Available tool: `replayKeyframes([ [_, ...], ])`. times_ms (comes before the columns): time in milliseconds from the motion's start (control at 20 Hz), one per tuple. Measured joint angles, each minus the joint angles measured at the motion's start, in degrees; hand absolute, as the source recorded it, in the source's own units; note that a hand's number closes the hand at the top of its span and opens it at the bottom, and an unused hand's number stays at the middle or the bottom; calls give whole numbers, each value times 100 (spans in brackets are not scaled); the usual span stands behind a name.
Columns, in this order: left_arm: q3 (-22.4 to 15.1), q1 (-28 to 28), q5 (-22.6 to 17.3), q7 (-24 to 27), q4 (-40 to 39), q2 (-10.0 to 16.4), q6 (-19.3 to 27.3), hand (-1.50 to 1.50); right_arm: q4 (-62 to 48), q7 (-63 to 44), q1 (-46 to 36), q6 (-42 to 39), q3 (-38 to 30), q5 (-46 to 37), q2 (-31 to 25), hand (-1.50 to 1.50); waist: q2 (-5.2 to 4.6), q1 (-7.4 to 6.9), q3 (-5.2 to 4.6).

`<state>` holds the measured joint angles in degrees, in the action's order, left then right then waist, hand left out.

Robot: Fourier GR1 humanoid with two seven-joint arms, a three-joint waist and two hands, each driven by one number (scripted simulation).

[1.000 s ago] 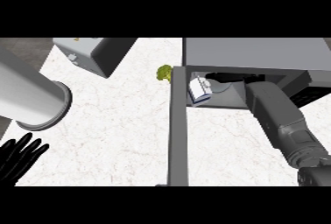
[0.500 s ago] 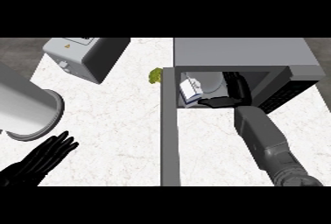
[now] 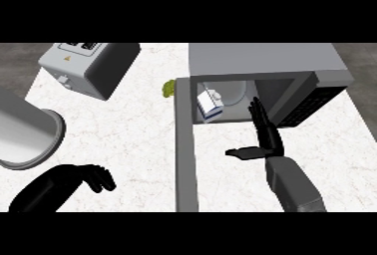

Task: Pick up the milk, place it into the microwave and close the microwave

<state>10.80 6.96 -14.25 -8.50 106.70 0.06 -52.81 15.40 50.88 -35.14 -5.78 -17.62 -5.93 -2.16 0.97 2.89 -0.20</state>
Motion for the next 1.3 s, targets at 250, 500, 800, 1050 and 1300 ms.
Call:
replayKeyframes([
  [250, -319, -222, 614, 208, -245, -4, 246, 150, 556, 140, 907, -85, 173, -22, -60, -150, 18, 99, -8],
  [500, -695, -468, 1307, 567, -570, -6, 385, 150, 1293, 257, 1864, -363, 236, 94, -265, -150, 17, 163, -16],
  [800, -1418, -712, 2087, 1235, -1182, -6, 893, 150, 2514, 221, 3098, -707, 332, 333, -520, -150, -17, 161, -20],
  [1050, -2103, -881, 2597, 1811, -1646, -6, 1580, 150, 3779, -11, 4136, -1092, 474, 653, -735, -150, -36, 139, -21],
  [1300, -3020, -1047, 2742, 2214, -2217, 9, 2281, 150, 5198, -284, 4993, -1425, 649, 1080, -851, -150, -55, 108, -16],
])
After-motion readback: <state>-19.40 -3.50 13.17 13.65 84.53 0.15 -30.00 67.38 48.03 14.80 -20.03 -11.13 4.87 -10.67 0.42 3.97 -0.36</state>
